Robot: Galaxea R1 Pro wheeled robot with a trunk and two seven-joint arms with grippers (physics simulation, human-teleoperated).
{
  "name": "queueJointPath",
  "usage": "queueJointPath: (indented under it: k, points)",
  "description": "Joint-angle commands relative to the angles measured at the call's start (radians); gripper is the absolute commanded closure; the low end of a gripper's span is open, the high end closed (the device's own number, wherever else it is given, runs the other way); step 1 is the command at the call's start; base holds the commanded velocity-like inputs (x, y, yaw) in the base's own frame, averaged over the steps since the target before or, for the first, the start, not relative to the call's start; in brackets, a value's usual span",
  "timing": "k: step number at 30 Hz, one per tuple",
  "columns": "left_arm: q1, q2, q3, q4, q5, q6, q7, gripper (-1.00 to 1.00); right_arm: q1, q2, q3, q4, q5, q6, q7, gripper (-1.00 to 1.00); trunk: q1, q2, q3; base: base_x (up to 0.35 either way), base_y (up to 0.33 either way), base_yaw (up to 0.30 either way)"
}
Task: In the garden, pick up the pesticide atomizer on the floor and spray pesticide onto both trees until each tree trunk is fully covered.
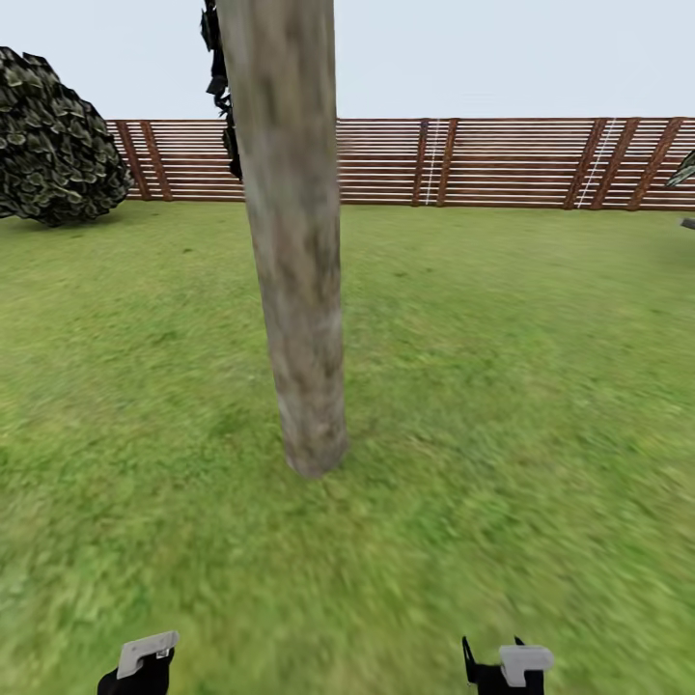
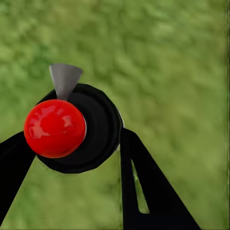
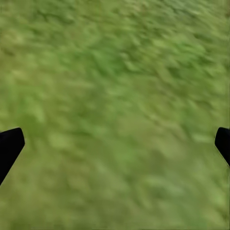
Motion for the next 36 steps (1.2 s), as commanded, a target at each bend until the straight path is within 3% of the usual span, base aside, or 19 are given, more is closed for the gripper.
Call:
queueJointPath:
  k: [1, 2, 5, 6, 10, 11, 17, 19, 25, 33, 34, 36]
  points:
    - [-0.001, -0.001, 0.008, 0.0, -0.004, -0.002, -0.006, 1.0, -0.001, 0.0, -0.005, 0.001, 0.011, -0.002, -0.004, -1.0, 0.0, 0.0, -0.001, 0.241, -0.164, 0.0]
    - [-0.002, 0.001, -0.033, -0.002, -0.013, 0.001, -0.015, 1.0, -0.001, -0.003, 0.008, -0.007, 0.012, 0.001, 0.001, -1.0, 0.0, 0.0, -0.001, 0.048, -0.035, 0.0]
    - [-0.006, 0.01, -0.101, -0.008, -0.048, 0.003, -0.054, 1.0, 0.0, -0.005, 0.068, -0.04, 0.032, 0.003, 0.014, -1.0, 0.0, 0.0, -0.001, 0.024, -0.017, 0.0]
    - [-0.018, 0.039, -0.198, -0.013, -0.136, 0.01, -0.246, 1.0, -0.009, -0.015, 0.176, -0.143, 0.17, 0.084, 0.108, -1.0, 0.0, 0.0, -0.001, 0.003, -0.002, 0.0]
    - [-0.087, 0.075, -0.22, -0.015, -0.24, 0.013, -0.455, 1.0, -0.058, -0.017, 0.197, -0.252, 0.283, 0.248, 0.319, -1.0, 0.0, 0.0, -0.001, 0.001, -0.001, 0.0]
    - [-0.132, 0.09, -0.223, -0.015, -0.315, 0.015, -0.568, 1.0, -0.089, -0.017, 0.2, -0.294, 0.302, 0.3, 0.442, -1.0, 0.0, 0.0, -0.001, 0.0, 0.0, 0.0]
    - [-0.235, 0.103, -0.225, -0.015, -0.466, 0.067, -0.8, 1.0, -0.183, -0.017, 0.204, -0.337, 0.317, 0.342, 0.682, -1.0, 0.0, 0.0, -0.001, 0.0, 0.0, 0.0]
    - [-0.265, 0.104, -0.226, -0.016, -0.508, 0.088, -0.855, 1.0, -0.227, -0.016, 0.209, -0.34, 0.329, 0.348, 0.772, -1.0, 0.0, 0.0, -0.001, 0.0, 0.0, 0.0]
    - [-0.321, 0.094, -0.226, -0.017, -0.625, 0.11, -0.977, 1.0, -0.279, -0.007, 0.211, -0.342, 0.379, 0.425, 0.884, -1.0, 0.0, 0.0, -0.001, 0.0, 0.0, 0.0]
    - [-0.329, 0.073, -0.226, -0.02, -0.65, 0.139, -1.004, 1.0, -0.284, 0.001, 0.213, -0.34, 0.384, 0.439, 0.92, -1.0, 0.0, 0.0, -0.001, 0.0, 0.0, 0.0]
    - [-0.329, 0.067, -0.228, -0.02, -0.651, 0.14, -1.007, 1.0, -0.284, 0.013, 0.214, -0.34, 0.386, 0.439, 0.932, 1.0, 0.0, 0.0, -0.001, 0.0, 0.0, 0.0]
    - [-0.329, 0.062, -0.233, -0.02, -0.651, 0.14, -1.009, 1.0, -0.284, 0.022, 0.214, -0.34, 0.389, 0.439, 0.948, 1.0, 0.0, 0.0, -0.001, 0.0, 0.0, 0.0]
